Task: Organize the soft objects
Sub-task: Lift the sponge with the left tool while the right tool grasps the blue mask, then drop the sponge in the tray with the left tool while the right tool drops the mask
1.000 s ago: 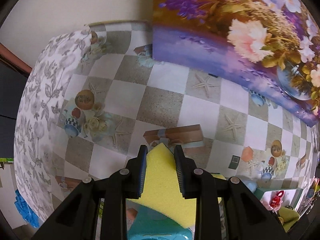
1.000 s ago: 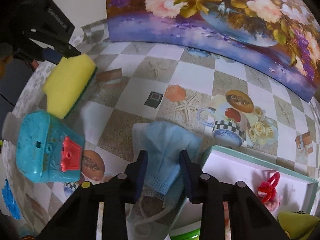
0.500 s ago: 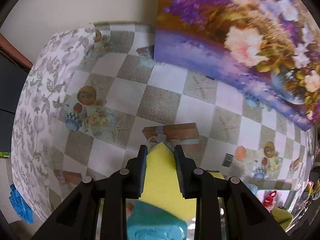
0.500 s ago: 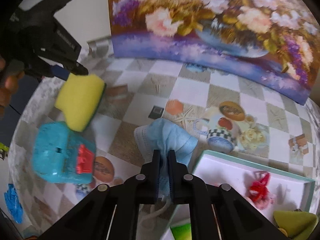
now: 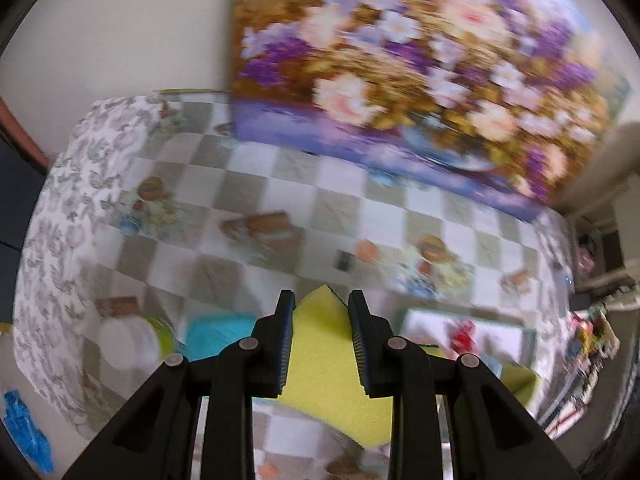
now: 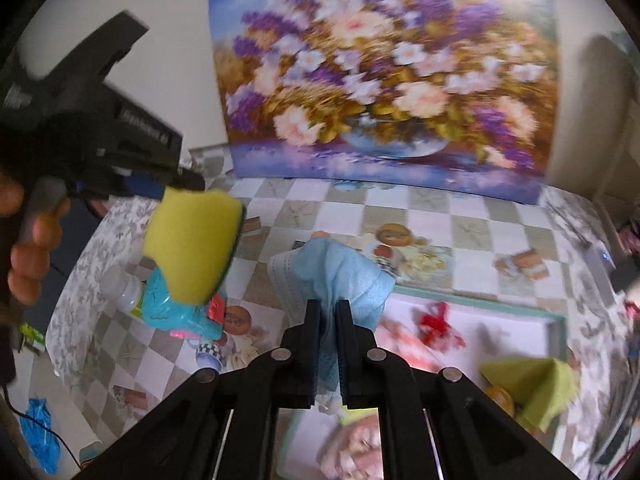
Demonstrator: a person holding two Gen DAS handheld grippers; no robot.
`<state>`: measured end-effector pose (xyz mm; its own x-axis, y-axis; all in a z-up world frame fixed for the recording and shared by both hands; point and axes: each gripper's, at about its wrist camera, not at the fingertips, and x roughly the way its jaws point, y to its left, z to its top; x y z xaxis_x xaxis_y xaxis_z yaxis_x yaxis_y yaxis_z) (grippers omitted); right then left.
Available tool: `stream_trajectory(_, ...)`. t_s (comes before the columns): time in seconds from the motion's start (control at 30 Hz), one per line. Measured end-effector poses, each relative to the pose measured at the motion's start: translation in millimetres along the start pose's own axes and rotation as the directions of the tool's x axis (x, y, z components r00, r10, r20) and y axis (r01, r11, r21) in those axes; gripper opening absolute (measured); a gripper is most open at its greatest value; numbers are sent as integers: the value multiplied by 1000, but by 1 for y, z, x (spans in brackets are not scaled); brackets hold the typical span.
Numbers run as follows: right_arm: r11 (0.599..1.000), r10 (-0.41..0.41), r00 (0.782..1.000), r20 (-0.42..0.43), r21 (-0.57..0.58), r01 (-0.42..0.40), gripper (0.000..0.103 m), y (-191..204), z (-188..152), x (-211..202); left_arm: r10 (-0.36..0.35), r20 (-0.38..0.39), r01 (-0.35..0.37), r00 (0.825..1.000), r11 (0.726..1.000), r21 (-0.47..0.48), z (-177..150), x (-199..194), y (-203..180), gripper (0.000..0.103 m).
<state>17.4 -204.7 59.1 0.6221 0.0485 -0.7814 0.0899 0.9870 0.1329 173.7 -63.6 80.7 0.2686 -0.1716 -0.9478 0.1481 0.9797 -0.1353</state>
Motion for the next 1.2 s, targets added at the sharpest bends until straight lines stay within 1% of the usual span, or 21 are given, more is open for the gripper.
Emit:
stream_trajectory(0.1,999,-40,999,9,36,39,8,-19,-15,-20,-18,4,18,1000,999,50,-27,-4,-25,28)
stream_trajectory(0.23,991,-101,995,-15,82,102,8,-45,-37,-33,-47,-19,48,999,994,99,-62,4,-56,28)
stream_trajectory(0.33,979,-115,992,-51,161,122,8,-71,-55,-39,-57,-50,63,997,990,128,-90,20,-78,28)
stream_trajectory(0.4,973,-120,991,-64,189,130,8,-85,-66,-42,-68,-84,80,994,986,147,-111,35,-93,28)
stream_trajectory(0.5,964,-143,986,-88,213,159,8,-100,-81,-42,-80,-106,97,991,982,160,-133,54,-107,28)
stream_trajectory(0.67,946,-153,976,-156,262,190,8,-127,-97,-23,-70,-104,90,992,976,197,-158,85,-126,29)
stream_trajectory(0.77,944,-151,971,-187,263,198,8,-133,-102,-11,-44,-101,63,994,979,194,-164,101,-128,29)
stream_trajectory(0.83,943,-162,965,-208,256,213,9,-136,-105,-3,-45,-83,61,996,979,193,-163,102,-127,31)
stream_trajectory(0.87,942,-166,961,-220,254,220,10,-137,-107,0,-57,-72,70,996,979,189,-163,100,-127,31)
stream_trajectory(0.9,941,-166,960,-227,255,223,12,-138,-108,2,-66,-71,79,995,979,187,-162,100,-126,34)
stream_trajectory(0.97,939,-169,958,-231,258,228,12,-140,-109,4,-91,-82,105,992,979,175,-162,98,-123,39)
stream_trajectory(1.03,938,-172,958,-229,259,231,12,-140,-108,4,-110,-87,123,990,980,155,-161,94,-121,49)
stream_trajectory(1.07,937,-176,957,-229,259,234,13,-140,-108,3,-119,-84,131,989,980,150,-162,91,-120,51)
stream_trajectory(1.13,936,-184,956,-229,256,241,18,-140,-107,2,-134,-67,142,989,980,141,-162,83,-116,57)
stream_trajectory(1.2,935,-192,954,-229,253,249,26,-139,-106,1,-133,-41,137,990,982,132,-163,74,-110,64)
